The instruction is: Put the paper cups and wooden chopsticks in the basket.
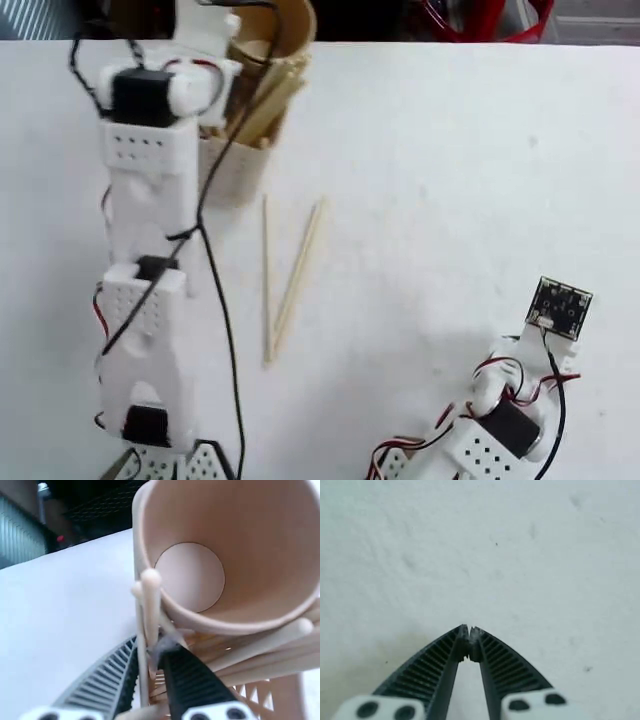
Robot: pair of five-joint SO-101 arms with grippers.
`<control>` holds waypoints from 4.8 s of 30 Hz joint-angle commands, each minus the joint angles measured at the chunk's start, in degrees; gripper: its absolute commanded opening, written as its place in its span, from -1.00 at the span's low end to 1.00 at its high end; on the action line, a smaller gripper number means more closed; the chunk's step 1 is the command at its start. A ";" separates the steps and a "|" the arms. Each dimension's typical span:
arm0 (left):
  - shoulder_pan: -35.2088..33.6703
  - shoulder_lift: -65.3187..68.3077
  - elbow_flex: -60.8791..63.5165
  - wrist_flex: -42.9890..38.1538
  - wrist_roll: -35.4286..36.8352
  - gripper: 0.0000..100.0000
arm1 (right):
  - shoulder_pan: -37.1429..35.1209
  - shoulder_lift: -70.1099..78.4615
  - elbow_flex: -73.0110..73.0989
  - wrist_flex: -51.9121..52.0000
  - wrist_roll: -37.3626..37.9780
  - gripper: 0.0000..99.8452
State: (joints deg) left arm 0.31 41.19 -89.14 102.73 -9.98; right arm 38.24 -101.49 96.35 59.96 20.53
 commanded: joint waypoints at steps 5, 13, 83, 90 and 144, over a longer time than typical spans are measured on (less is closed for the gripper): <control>-8.22 -1.89 10.46 -0.26 1.05 -0.96 | 0.04 0.22 0.62 0.13 0.53 -0.96; -10.86 -4.88 25.85 -0.09 6.15 -0.96 | -0.04 0.04 0.62 0.13 0.44 -0.96; -56.40 -41.71 118.33 -74.37 8.79 -0.69 | -61.49 65.98 -63.03 3.82 -7.91 -0.80; -58.15 -41.54 133.19 -99.78 13.54 -0.69 | -65.54 82.33 -63.82 -9.98 -16.18 -0.80; -58.59 -25.10 114.64 -83.87 13.63 -0.69 | -61.05 109.05 -72.53 -4.70 -11.52 -0.81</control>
State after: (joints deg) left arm -57.71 16.92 28.22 18.51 3.03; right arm -22.42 8.04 25.85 55.12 5.32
